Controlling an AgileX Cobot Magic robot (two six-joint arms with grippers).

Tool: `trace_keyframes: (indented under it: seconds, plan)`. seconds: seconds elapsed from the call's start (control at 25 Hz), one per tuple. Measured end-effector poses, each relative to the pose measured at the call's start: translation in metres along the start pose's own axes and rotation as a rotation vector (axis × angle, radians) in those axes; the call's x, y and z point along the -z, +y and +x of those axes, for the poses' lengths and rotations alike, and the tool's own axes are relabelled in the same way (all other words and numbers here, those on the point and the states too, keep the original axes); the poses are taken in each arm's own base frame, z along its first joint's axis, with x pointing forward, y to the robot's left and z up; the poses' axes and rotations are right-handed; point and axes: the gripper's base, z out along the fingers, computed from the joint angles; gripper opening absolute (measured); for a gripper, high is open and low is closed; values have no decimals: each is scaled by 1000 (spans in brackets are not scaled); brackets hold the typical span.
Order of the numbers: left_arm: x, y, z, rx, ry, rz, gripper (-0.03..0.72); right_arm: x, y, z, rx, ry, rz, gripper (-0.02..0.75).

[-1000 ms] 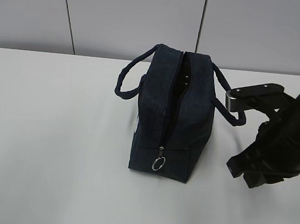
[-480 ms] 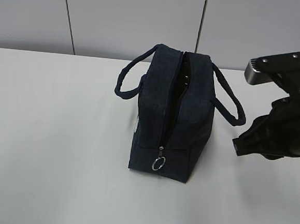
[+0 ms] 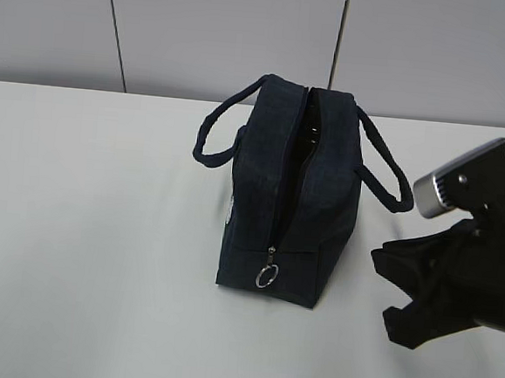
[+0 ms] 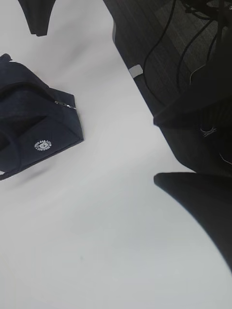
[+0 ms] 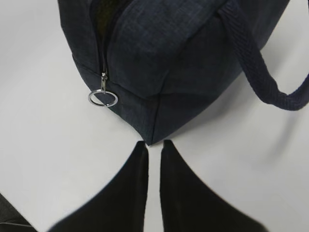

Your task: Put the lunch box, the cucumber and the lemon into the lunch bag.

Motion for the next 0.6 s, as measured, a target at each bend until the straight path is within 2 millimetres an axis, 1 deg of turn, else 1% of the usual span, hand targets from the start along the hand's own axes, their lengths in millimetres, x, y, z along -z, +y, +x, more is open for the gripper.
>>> trace_keyframes:
  seconds: [0.16,0.24,0.4,0.52,0.6]
  plan:
    - [0,0,0,0,0,0,204,-3,5,17,98,-147,-37,81]
    - [0,0,0,-1,0,-2,204,-3,8,23,148,-204,-62,88]
    - [0,0,0,-1,0,-2,204,-6,13,23,209,-245,-94,95]
    - [0,0,0,-1,0,-2,204,-17,21,26,346,-264,-167,110]
    - [0,0,0,-1,0,-2,204,-27,25,32,409,-240,-216,127]
